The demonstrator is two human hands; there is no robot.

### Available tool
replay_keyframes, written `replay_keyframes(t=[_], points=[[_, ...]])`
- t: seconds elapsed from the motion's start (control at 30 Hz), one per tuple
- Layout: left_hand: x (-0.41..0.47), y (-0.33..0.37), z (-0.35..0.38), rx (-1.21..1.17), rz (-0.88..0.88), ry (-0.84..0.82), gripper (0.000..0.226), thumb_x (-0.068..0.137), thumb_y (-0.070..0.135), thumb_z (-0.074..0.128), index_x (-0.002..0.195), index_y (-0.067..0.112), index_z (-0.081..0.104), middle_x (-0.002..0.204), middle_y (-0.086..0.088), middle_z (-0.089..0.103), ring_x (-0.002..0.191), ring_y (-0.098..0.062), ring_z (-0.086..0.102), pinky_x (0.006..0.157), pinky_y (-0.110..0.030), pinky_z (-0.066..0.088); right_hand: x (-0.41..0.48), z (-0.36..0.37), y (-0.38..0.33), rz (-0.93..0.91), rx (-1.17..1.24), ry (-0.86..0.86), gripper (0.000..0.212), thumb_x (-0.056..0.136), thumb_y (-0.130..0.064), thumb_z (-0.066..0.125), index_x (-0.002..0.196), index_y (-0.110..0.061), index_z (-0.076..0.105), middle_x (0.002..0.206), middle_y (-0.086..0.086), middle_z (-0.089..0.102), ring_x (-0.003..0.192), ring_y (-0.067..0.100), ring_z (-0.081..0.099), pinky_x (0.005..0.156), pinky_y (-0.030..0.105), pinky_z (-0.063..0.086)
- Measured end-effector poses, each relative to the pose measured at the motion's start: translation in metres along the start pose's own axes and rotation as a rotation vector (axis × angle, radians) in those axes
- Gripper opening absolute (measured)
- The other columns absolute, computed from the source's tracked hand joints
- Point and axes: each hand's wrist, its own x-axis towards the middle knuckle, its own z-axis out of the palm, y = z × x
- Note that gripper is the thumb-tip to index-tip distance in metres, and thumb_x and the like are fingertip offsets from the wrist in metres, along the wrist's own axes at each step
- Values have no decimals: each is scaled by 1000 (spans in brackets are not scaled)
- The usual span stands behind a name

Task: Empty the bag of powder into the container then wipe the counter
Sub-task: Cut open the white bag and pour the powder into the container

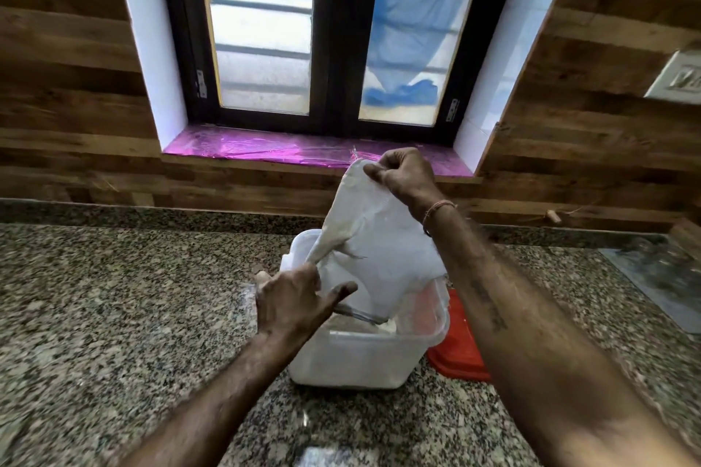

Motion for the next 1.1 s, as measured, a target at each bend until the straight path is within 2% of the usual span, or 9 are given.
replay_keyframes(t=[0.07,0.13,0.23,0.3,0.53,0.63,0.83,0.97,1.1], points=[[0,6,-1,28,-9,-66,75,75,98,31,139,61,41,56,5,66,65,-16,70,88,-44,42,-3,3,0,4,14,-11,32,82,-39,85,61,-21,67,61,-10,65,63,9,60,68,37,56],[3,8,2,12,-56,-125,67,77,94,36,136,64,43,56,4,67,71,-18,73,95,-48,41,-6,3,-3,-1,33,-31,32,83,-37,84,61,-22,67,62,-9,65,64,10,60,67,36,55],[8,8,8,-49,-139,-104,53,81,82,51,101,37,70,67,3,73,78,-21,74,81,-40,43,-9,0,-7,-9,57,-62,32,87,-33,81,61,-23,67,63,-7,65,65,12,60,70,38,57],[8,11,13,-34,-160,-107,51,87,68,60,79,19,70,80,-1,75,86,-25,73,71,-34,39,-11,-1,-7,-12,57,-67,31,87,-32,81,61,-23,67,64,-6,65,67,13,61,72,40,59],[-7,2,24,-45,-180,-129,51,84,63,69,59,28,42,70,5,59,91,-24,62,95,-46,33,-3,-8,-2,67,62,72,33,82,-34,85,59,-20,66,61,-10,65,62,8,58,68,32,53],[-11,3,22,-19,-149,-140,47,85,63,67,62,30,43,67,9,48,97,-22,60,96,-45,31,-2,-7,1,105,61,116,32,81,-34,85,59,-20,67,64,-7,68,64,11,62,73,38,60],[-7,1,13,-132,-218,-127,63,71,88,56,71,25,55,74,9,65,80,-18,64,93,-45,35,-7,-10,-3,3,85,-8,25,84,-36,83,68,-19,74,69,-6,72,67,10,64,72,38,60],[5,3,2,-339,-179,136,69,78,77,60,121,24,50,113,2,60,100,-24,60,91,-51,45,-16,-14,-10,-72,160,-103,16,92,-25,77,77,-18,78,77,0,75,72,12,66,74,35,57],[25,10,-7,-512,-48,-73,79,89,56,67,155,34,31,139,-4,61,115,-30,66,88,-47,57,-26,-5,-15,-114,80,-92,12,91,-25,77,82,-18,80,82,-2,77,78,12,71,73,32,58]])
